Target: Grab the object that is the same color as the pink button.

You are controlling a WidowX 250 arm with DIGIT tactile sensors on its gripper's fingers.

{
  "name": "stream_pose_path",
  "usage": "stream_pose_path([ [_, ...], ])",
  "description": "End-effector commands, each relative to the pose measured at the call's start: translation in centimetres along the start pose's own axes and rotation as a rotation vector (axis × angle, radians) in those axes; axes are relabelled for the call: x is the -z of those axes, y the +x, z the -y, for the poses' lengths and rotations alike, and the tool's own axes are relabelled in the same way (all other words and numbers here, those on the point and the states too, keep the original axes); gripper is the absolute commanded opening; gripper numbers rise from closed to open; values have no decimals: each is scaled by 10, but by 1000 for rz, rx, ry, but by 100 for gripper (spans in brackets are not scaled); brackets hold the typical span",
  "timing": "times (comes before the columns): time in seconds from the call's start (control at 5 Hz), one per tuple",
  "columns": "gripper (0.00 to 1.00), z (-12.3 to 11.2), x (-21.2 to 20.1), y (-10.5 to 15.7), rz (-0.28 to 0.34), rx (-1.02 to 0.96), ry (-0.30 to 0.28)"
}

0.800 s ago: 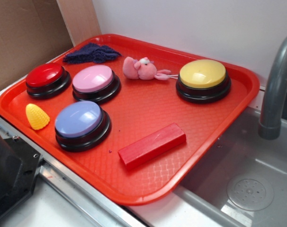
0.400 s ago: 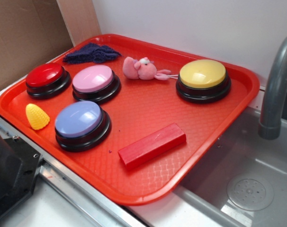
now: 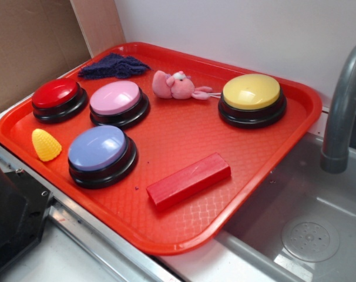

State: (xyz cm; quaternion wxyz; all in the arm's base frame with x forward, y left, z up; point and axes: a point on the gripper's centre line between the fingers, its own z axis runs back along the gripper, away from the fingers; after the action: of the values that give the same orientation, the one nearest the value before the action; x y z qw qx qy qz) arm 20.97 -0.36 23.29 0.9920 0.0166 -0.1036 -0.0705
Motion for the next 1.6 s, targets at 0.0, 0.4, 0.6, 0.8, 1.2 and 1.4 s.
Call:
stream_pose_path([
  [0.0, 100, 3, 79, 65, -24, 316, 15],
  [0.4, 100, 22, 144, 50, -134, 572, 22],
  [0.6, 100, 21, 173, 48, -194, 588, 100],
  [0.8, 100, 10, 186, 50, -218, 588, 166],
  [1.2, 100, 9, 222, 37, -307, 571, 66],
  [1.4, 2, 8, 224, 37, -311, 544, 50],
])
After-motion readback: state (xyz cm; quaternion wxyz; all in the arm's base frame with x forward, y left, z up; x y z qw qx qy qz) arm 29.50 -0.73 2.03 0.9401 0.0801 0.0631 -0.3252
